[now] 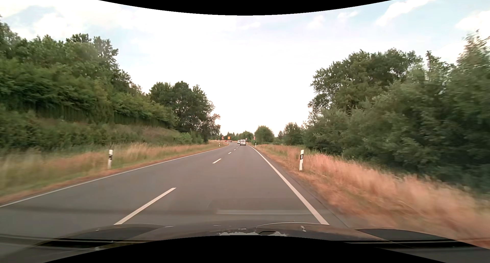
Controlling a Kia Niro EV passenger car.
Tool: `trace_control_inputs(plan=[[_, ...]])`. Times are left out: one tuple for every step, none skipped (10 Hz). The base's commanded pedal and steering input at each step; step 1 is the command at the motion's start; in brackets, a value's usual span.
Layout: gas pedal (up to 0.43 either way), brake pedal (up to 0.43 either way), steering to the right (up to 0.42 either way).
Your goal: Follow the waypoints while adhering to traffic rules and regulations
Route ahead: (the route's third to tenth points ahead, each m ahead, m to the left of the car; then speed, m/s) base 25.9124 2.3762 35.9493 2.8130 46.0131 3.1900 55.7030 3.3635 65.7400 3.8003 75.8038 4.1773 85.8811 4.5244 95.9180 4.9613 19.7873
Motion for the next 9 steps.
trace_control_inputs(plan=[[0.087, 0.000, -0.002], [0.087, 0.000, -0.002], [0.087, 0.000, -0.002], [0.087, 0.000, -0.002], [0.079, 0.000, -0.002], [0.079, 0.000, -0.002], [0.079, 0.000, -0.003], [0.079, 0.000, -0.004], [0.079, 0.000, -0.005]])
